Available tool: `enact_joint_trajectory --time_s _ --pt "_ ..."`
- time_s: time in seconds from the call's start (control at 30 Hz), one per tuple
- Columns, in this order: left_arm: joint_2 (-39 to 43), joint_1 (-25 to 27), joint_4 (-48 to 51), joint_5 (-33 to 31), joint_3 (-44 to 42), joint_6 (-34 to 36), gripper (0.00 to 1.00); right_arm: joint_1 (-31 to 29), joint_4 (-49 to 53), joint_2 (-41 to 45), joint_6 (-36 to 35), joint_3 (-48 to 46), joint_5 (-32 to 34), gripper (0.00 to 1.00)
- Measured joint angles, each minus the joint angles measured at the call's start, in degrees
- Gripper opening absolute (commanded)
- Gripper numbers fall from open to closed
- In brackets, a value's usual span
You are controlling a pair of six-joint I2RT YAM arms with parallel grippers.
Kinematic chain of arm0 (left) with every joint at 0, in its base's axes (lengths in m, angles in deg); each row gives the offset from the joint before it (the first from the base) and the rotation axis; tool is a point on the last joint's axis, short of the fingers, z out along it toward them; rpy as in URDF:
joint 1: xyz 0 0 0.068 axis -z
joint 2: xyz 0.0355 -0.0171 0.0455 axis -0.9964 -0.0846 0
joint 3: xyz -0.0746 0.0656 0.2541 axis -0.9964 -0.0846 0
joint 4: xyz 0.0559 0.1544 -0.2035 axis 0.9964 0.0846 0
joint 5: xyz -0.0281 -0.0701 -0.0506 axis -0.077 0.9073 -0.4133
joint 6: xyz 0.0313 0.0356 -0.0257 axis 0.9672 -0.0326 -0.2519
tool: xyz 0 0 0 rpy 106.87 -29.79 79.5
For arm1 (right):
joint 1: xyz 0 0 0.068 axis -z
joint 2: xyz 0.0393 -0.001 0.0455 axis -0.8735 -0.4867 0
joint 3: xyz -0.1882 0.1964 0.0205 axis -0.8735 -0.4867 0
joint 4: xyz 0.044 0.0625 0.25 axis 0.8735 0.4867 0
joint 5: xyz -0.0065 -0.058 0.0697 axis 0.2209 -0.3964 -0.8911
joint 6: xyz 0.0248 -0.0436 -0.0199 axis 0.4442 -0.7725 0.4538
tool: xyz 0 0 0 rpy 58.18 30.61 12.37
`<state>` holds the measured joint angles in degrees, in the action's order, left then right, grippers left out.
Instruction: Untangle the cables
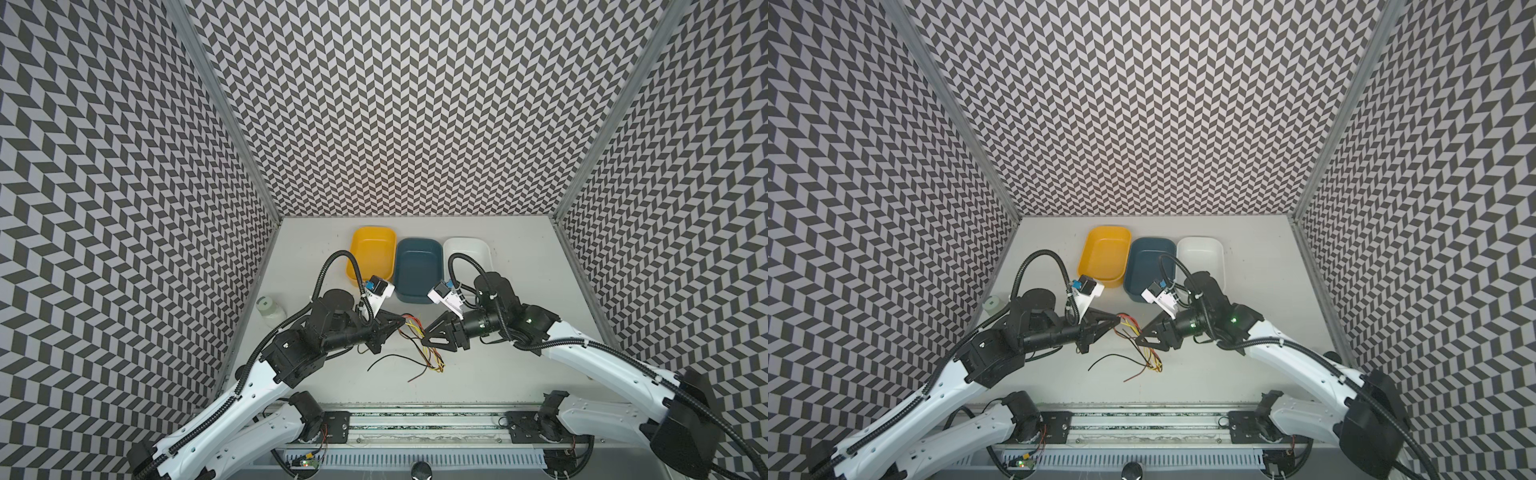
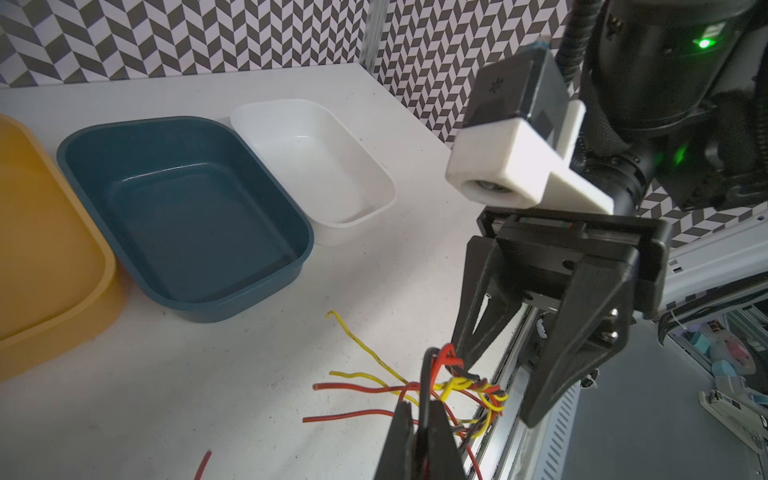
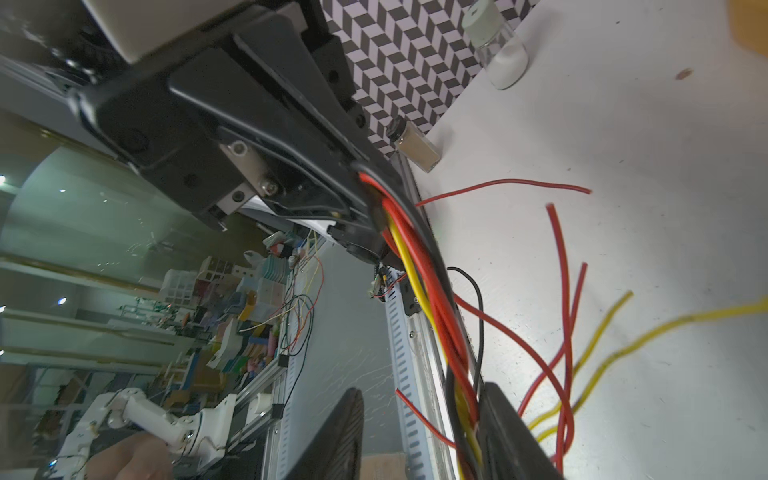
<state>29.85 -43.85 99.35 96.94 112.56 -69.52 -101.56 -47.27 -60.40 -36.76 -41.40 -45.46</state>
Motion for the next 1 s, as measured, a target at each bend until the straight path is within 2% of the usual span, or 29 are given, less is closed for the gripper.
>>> enact_joint_trajectory --time_s 0.2,0.37,0.6,1.0 --pt "0.96 -0.02 0.0 -0.96 -0.33 -0.07 0.0 -0.74 0.15 6.67 1.75 -5.07 9.79 0.52" --pt "1.55 -0.02 -0.04 -1.14 -0.35 -0.2 0.0 -4.7 -1.36 10.51 4.33 -10.69 17.49 0.55" --pt "1.2 -0.02 -0.04 -0.92 -0.35 -0.17 0.0 -10.4 -2.29 10.91 5.79 -11.28 30.16 0.56" --pt "1.05 -0.02 0.0 -0.9 -0.35 -0.22 0.0 -15.85 -5.86 8.46 9.27 -12.13 45.88 0.57"
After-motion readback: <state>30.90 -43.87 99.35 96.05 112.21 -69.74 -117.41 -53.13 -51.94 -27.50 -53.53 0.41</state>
